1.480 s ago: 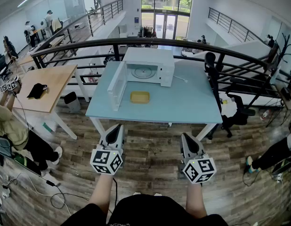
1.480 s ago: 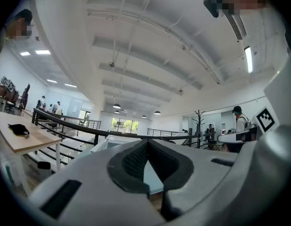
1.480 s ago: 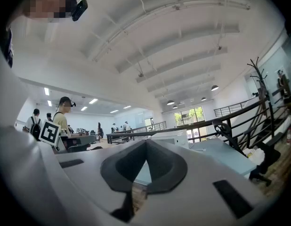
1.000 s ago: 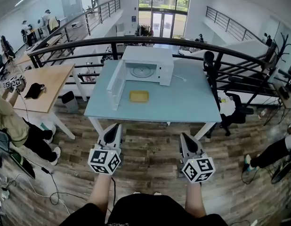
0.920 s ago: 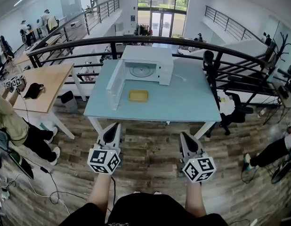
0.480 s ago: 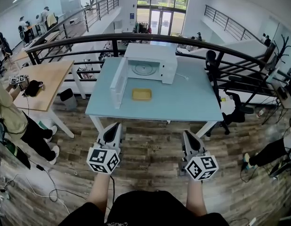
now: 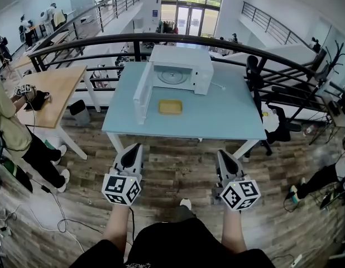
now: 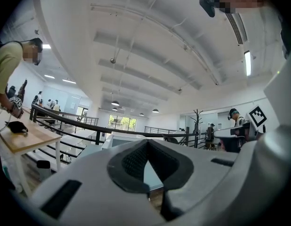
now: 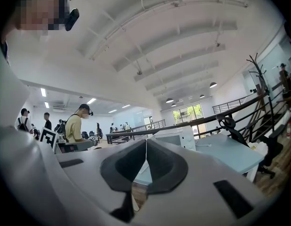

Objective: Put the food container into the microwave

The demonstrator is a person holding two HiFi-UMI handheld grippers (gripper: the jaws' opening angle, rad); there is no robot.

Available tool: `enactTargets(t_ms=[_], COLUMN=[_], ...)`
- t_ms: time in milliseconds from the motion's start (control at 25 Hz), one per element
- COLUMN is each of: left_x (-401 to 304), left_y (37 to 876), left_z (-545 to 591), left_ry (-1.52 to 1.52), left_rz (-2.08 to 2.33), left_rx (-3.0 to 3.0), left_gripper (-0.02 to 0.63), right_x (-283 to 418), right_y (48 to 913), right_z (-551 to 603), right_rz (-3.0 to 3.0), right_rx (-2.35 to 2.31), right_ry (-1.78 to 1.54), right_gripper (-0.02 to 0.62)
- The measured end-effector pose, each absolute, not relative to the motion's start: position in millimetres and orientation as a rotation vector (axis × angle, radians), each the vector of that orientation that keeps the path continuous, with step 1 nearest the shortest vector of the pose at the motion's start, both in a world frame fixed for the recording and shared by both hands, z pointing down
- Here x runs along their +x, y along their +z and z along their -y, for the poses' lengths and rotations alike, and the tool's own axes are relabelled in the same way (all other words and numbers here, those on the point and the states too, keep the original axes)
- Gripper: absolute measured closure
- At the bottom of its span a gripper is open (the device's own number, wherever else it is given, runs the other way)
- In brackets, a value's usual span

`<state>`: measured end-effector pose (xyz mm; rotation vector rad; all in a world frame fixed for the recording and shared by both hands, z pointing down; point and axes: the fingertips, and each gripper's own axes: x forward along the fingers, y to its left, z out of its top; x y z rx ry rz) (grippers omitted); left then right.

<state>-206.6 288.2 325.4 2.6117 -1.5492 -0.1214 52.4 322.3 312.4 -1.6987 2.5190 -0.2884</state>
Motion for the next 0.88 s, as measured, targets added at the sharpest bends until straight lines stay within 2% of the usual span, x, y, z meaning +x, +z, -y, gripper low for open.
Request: enactTargets(t_ms=[400,880], left_x=[-196.5,-138.4], left_y=[338.4,344.8], left_z=[-250.8,-129.0], left_ry=[-0.139,-0.135], left_rz=[1.565,1.559], left_rx=[2.598,2.566], left_gripper=[0.598,0.598], right_x=[55.4,107.2], right_y=[325.0,334.9], right_z=[-271.8,-140.4], right_rz=[-2.556,-2.592], right_rx=[-1.625,-1.535], right_ry=[-0.312,-0.378], right_gripper=[0.589,0.589])
